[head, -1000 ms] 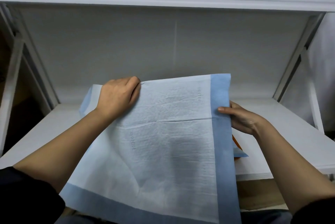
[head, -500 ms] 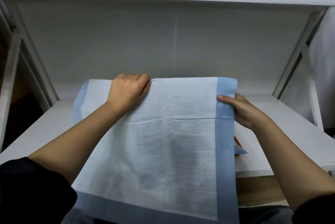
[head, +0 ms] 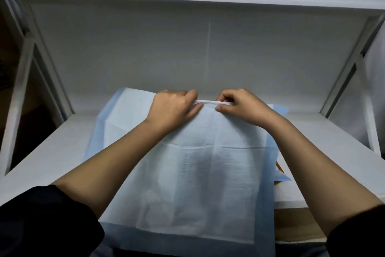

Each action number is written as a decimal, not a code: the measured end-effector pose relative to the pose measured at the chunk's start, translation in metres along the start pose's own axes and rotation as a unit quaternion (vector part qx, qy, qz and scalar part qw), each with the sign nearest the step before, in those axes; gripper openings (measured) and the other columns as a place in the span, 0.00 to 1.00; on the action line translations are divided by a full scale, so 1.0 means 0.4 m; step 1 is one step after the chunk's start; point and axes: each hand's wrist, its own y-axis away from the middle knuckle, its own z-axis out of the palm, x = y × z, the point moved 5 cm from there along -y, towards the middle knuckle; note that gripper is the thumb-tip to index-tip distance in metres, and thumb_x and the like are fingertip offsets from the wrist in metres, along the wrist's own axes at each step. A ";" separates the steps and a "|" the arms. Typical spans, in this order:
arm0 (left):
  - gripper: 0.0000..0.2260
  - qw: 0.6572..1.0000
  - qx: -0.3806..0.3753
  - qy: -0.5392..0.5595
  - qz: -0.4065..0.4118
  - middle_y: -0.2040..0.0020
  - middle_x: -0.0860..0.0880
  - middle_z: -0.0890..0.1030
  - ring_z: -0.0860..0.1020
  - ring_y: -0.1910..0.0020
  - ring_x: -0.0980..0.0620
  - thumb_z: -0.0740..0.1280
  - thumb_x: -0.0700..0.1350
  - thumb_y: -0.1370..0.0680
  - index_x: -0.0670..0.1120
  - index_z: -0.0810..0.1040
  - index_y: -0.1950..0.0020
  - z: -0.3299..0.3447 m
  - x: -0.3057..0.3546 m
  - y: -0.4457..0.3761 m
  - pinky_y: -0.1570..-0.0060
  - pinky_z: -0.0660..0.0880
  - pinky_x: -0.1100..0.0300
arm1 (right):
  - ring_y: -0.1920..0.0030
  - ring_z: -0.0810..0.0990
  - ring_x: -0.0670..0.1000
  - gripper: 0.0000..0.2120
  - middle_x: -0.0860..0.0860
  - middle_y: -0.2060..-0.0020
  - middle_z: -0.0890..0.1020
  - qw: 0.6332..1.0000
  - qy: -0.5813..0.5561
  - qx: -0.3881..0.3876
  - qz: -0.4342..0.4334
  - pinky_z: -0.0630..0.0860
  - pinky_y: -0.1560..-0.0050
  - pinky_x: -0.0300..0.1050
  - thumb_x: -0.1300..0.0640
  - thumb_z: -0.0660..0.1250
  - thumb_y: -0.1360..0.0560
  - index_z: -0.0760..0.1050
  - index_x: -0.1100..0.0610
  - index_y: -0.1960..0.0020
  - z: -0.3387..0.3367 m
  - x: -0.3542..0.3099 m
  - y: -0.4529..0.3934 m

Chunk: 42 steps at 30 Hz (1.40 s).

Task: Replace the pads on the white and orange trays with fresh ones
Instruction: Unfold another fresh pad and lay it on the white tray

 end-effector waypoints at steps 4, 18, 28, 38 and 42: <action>0.17 0.999 0.003 -0.006 -0.038 0.76 0.47 0.75 0.73 0.79 0.43 0.58 0.56 0.25 0.46 0.70 0.67 -0.019 -0.094 0.059 0.73 0.57 0.65 | 0.56 0.77 0.47 0.02 0.44 0.59 0.80 1.000 -0.012 -0.012 0.006 0.73 0.50 0.48 0.54 0.67 0.26 0.77 0.52 0.56 -0.008 0.024 0.011; 0.15 1.000 -0.008 -0.001 -0.020 0.75 0.49 0.74 0.74 0.78 0.47 0.59 0.52 0.23 0.47 0.70 0.68 -0.021 -0.060 0.066 0.76 0.56 0.64 | 0.61 0.74 0.47 0.09 0.43 0.64 0.75 0.994 0.042 0.074 -0.067 0.64 0.62 0.44 0.46 0.63 0.23 0.72 0.51 0.56 0.104 -0.068 -0.002; 0.17 0.999 -0.017 -0.016 -0.037 0.76 0.47 0.73 0.73 0.79 0.44 0.57 0.51 0.21 0.46 0.69 0.68 -0.049 -0.199 0.172 0.78 0.61 0.62 | 0.66 0.77 0.54 0.13 0.45 0.69 0.75 0.969 0.099 0.204 -0.102 0.68 0.66 0.43 0.46 0.62 0.24 0.74 0.54 0.59 0.070 -0.018 0.035; 0.15 0.934 -0.021 0.100 -0.342 0.50 0.47 0.74 0.71 0.48 0.45 0.59 0.56 0.24 0.47 0.74 0.48 -0.054 -0.323 0.299 0.48 0.62 0.53 | 0.72 0.75 0.53 0.15 0.48 0.71 0.76 0.937 0.146 0.269 -0.171 0.69 0.72 0.42 0.47 0.61 0.22 0.75 0.56 0.61 0.057 -0.028 0.046; 0.22 0.766 0.006 0.363 -0.531 0.37 0.48 0.70 0.72 0.42 0.50 0.66 0.55 0.26 0.49 0.69 0.36 0.000 -0.353 0.376 0.42 0.69 0.56 | 0.71 0.76 0.52 0.15 0.49 0.69 0.78 0.919 0.177 0.295 -0.195 0.69 0.72 0.42 0.48 0.61 0.21 0.76 0.55 0.61 0.051 -0.029 0.054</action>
